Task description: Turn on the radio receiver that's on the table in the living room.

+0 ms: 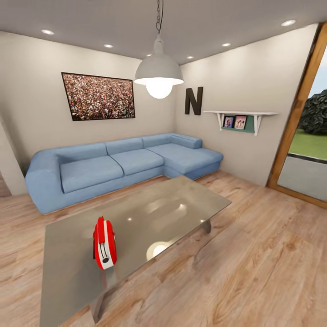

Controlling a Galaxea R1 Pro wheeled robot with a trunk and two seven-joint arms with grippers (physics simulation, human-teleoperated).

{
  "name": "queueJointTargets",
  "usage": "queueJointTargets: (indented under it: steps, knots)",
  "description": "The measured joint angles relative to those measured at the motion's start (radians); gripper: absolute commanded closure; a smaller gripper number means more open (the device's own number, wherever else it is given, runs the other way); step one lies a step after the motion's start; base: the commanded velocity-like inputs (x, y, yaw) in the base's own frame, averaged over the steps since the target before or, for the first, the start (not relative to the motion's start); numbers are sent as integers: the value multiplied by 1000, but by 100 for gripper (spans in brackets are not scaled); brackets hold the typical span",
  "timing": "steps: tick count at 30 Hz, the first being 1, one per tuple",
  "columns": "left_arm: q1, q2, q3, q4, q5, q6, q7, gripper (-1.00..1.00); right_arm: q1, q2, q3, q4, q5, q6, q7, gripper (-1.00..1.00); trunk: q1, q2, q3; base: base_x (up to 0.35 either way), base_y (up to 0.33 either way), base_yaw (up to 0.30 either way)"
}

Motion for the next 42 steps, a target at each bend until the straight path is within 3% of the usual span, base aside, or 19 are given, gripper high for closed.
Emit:
queueJointTargets:
  steps: [42]
  knots:
    - [0, 0, 0, 0, 0, 0, 0, -100, 0, 1, 0, 0, -1, 0, -1, -100, 0, 0, 0, 0, 0, 281]
